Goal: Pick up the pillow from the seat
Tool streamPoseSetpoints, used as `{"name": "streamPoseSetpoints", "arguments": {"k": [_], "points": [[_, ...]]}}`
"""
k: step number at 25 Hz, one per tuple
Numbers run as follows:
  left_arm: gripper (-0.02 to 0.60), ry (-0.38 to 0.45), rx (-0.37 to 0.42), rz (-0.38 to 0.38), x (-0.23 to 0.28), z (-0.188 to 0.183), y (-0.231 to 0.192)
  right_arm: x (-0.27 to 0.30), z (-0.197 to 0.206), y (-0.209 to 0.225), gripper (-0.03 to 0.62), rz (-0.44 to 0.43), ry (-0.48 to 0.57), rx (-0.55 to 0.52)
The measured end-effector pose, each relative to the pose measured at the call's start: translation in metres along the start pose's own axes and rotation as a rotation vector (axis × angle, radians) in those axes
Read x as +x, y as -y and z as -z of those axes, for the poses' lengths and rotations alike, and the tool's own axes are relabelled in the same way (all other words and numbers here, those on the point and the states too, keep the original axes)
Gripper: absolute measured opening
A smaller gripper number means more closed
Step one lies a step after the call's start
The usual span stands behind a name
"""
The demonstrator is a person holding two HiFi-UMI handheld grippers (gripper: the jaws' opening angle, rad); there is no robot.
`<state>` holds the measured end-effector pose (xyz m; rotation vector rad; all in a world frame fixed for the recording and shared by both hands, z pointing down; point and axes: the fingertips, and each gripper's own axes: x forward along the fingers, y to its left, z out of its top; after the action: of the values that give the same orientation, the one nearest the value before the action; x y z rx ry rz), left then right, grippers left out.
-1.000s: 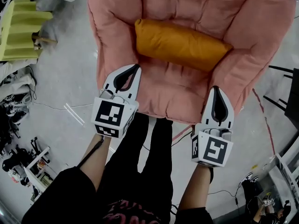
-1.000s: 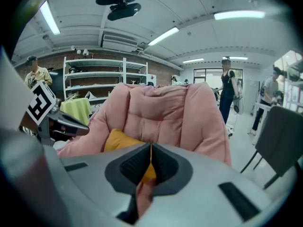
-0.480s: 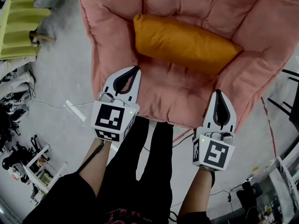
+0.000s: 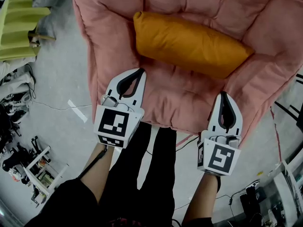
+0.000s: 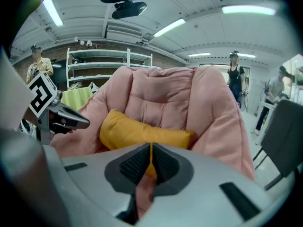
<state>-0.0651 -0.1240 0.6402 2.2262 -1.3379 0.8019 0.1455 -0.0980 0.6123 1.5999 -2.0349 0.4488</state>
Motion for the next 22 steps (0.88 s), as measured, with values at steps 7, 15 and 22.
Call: {"name": "streamPoseSetpoints", "arguments": {"k": [7,15,22], "points": [[0.012,-0.009,0.003,-0.012,0.012,0.012,0.004,0.01,0.018,0.008,0.023,-0.001,-0.023,0.019],[0.012,-0.008,0.005,-0.026,0.022,0.023,0.005,0.018,0.037,0.008,0.023,-0.01,-0.036,0.021],[0.012,0.0,0.025,-0.03,0.021,0.025,0.003,0.02,0.042,0.009,0.023,0.002,-0.03,0.031]]}}
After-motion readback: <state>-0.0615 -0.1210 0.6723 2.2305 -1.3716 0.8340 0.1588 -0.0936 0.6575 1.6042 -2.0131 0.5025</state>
